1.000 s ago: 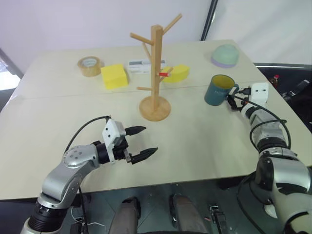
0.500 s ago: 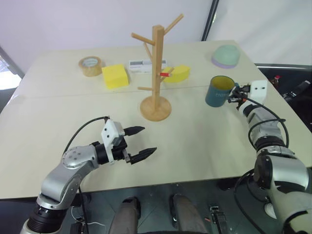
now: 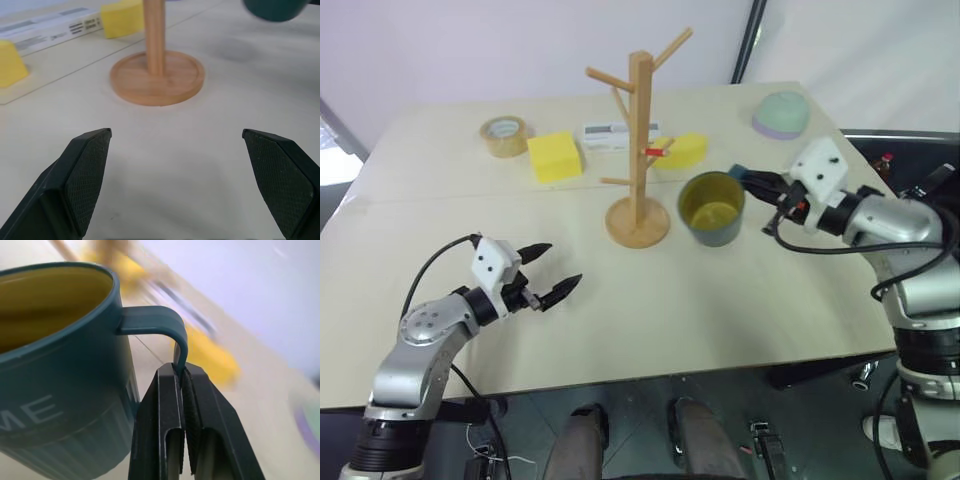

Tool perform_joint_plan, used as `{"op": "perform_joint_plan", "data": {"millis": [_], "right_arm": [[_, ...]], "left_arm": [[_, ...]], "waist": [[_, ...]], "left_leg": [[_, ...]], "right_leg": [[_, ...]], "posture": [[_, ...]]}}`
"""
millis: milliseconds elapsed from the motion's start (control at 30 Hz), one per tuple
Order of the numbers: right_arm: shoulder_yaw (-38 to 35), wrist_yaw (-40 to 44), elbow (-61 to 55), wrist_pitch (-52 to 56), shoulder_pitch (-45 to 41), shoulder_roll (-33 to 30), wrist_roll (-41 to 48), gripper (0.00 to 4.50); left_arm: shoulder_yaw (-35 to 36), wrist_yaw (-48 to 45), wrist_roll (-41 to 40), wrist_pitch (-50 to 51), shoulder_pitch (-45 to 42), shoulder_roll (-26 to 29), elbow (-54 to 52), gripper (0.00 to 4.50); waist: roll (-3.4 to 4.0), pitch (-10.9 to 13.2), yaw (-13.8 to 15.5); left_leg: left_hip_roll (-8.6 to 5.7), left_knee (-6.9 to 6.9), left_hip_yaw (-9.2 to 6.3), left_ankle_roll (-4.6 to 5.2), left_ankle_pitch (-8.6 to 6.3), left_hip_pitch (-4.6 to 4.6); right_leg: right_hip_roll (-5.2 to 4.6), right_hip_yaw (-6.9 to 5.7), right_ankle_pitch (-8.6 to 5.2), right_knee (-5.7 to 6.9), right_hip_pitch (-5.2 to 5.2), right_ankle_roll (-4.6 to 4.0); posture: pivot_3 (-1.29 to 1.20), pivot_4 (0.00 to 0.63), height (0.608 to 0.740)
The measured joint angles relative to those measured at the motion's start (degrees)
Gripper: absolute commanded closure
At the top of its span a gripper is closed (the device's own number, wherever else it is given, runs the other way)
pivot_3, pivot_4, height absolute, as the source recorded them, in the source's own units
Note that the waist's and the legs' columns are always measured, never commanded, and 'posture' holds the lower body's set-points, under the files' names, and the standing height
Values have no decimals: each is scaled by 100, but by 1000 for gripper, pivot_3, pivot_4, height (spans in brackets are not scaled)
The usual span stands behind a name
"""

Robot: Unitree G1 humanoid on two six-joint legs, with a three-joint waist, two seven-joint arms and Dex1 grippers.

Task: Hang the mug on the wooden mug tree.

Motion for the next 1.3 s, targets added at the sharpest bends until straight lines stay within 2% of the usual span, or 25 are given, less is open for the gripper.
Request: {"op": "perform_joint_plan", "data": {"millis": [200,367,533,1067,1167,1267,1300], "right_arm": [[656,-46,-713,1478,-1154,16,63,4455],[1032,-143,-589,2000,-1697,183,-8,4455],[1262,-231,-148,2074,-2112,326,-239,4455],[1695,-87,781,1563,-2388,749,-822,4455],[1737,-83,824,1554,-2388,783,-854,3438],[1728,-85,828,1554,-2386,807,-857,1965],[1713,-86,818,1554,-2379,799,-856,1965]], "left_arm": [[23,-38,30,-140,-153,-9,200,0],[23,-20,34,-156,-124,-53,203,0],[14,12,34,-158,-114,-92,187,0],[26,120,31,-156,-36,-93,93,0],[26,128,31,-156,-48,-96,93,0],[26,132,31,-156,-62,-106,93,0],[25,133,31,-156,-70,-110,93,0]], "waist": [[-4,-1,15],[-6,-2,52],[-6,-2,37],[-6,-2,-1],[-6,-2,3],[-6,-2,5],[-6,-2,4]], "left_leg": [[2,-5,6,0,0,-28],[-6,-16,9,0,0,-59],[-3,-13,7,0,0,-58],[-4,-9,8,0,0,-57],[-4,-9,7,1,0,-57],[-4,-8,8,1,0,-57],[-4,-8,8,0,0,-57]], "right_leg": [[-19,0,7,-13,-25,-12],[-15,0,8,-7,-67,-5],[-7,-3,8,-2,-68,-7],[-2,-2,10,4,-68,-3],[-2,-2,11,5,-68,-2],[-2,-2,18,5,-68,11],[-2,-2,18,5,-68,11]], "posture": [[0,150,740],[0,150,740],[0,150,740],[0,150,740],[0,150,740],[0,150,740],[0,150,740]]}}
